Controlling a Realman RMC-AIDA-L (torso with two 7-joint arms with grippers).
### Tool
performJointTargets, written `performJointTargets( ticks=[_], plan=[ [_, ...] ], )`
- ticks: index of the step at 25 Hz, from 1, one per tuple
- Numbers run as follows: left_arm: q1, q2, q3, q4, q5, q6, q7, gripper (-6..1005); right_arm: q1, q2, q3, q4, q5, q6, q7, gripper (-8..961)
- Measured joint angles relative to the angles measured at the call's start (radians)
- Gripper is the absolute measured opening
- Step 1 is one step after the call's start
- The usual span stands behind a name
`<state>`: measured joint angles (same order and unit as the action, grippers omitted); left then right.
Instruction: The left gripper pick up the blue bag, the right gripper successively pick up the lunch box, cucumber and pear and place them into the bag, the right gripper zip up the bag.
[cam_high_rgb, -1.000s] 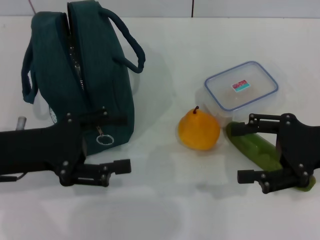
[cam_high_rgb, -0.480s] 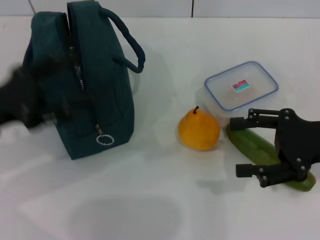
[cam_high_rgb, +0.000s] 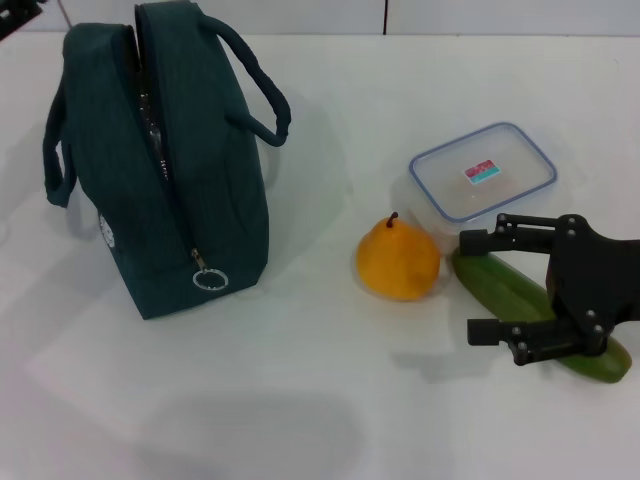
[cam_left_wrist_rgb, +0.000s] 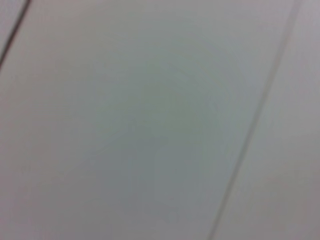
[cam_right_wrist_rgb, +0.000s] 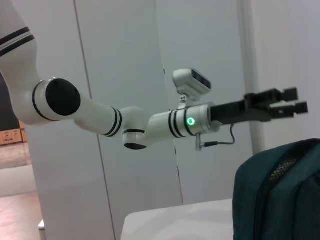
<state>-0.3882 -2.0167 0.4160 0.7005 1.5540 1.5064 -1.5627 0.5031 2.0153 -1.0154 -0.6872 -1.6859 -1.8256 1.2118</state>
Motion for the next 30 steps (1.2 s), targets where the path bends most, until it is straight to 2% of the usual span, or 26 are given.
performJointTargets(
  ticks=[4,7,11,16,20,22,25,30],
  plan=[
    [-0.009,0.000,0.002,0.007,0.067,-0.075,-0.087,856,-0.005,-0.001,0.004,0.013,0.001,0.001,0.000,845],
    [0.008,-0.003,0.001,0.054,0.144,-0.095,-0.184,853,-0.012,-0.001,0.004,0.014,0.001,0.008,0.000,845],
    [0.042,-0.018,0.003,0.164,0.234,-0.081,-0.315,849,-0.016,-0.001,0.003,0.016,0.004,0.024,0.000,845],
    [0.064,-0.046,0.034,0.291,0.254,-0.039,-0.460,844,-0.011,-0.002,0.003,0.034,0.005,0.031,0.000,846],
    [0.068,-0.062,0.086,0.379,0.262,-0.011,-0.579,840,-0.009,-0.003,0.002,0.040,0.005,0.046,-0.001,846],
    [0.071,-0.064,0.157,0.423,0.274,-0.005,-0.651,838,-0.011,-0.003,0.002,0.041,0.005,0.051,-0.001,846],
    [0.069,-0.065,0.192,0.450,0.305,-0.015,-0.677,835,-0.015,-0.002,0.002,0.047,0.005,0.052,-0.002,846],
    [0.066,-0.069,0.197,0.458,0.334,-0.041,-0.681,830,-0.011,-0.003,0.003,0.065,0.005,0.052,-0.013,845]
  ],
)
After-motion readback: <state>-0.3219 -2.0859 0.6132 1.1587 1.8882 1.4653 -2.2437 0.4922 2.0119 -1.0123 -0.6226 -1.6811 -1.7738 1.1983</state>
